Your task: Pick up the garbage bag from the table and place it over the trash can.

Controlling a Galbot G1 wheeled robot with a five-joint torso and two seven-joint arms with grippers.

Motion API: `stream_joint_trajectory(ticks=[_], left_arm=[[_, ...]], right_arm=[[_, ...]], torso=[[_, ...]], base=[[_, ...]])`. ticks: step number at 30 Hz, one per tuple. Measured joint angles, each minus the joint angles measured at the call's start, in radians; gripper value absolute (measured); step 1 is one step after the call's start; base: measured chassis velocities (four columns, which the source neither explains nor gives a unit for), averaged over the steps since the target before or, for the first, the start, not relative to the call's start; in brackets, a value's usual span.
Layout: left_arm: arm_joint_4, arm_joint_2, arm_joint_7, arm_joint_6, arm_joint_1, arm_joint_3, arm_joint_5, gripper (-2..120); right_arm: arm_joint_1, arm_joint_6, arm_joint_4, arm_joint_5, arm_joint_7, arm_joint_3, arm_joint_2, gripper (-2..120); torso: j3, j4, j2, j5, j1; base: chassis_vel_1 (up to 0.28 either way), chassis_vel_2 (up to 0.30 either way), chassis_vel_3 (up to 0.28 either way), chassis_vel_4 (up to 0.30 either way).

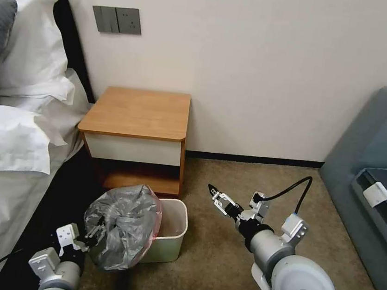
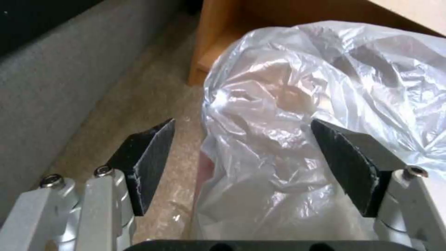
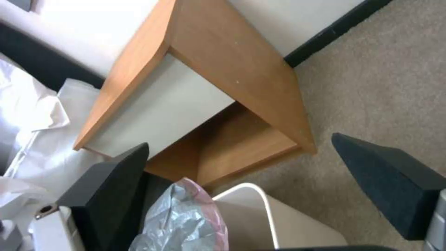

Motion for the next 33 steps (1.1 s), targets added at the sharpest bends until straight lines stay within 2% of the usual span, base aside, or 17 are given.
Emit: stream_joint_trajectory(ticks=[19,33], left_arm=[[0.009,0.013,0.008,0.023,-0.043,0.036,0.045,77],[0.042,0.055,-0.013,0.081,-0.114,0.047,0.09,76]], right_arm=[[0.003,0.002,-0.002,-0.019,0.002,-0.02,0.003,100],[-0.006,0.006,0.005,-0.002,0.004,0.002,0.01,100]], torso=[[0.0,0.0,0.0,0.0,0.0],[0.0,0.0,0.0,-0.0001,0.0]], base=[[0.0,0.0,0.0,0.0],[0.0,0.0,0.0,0.0]])
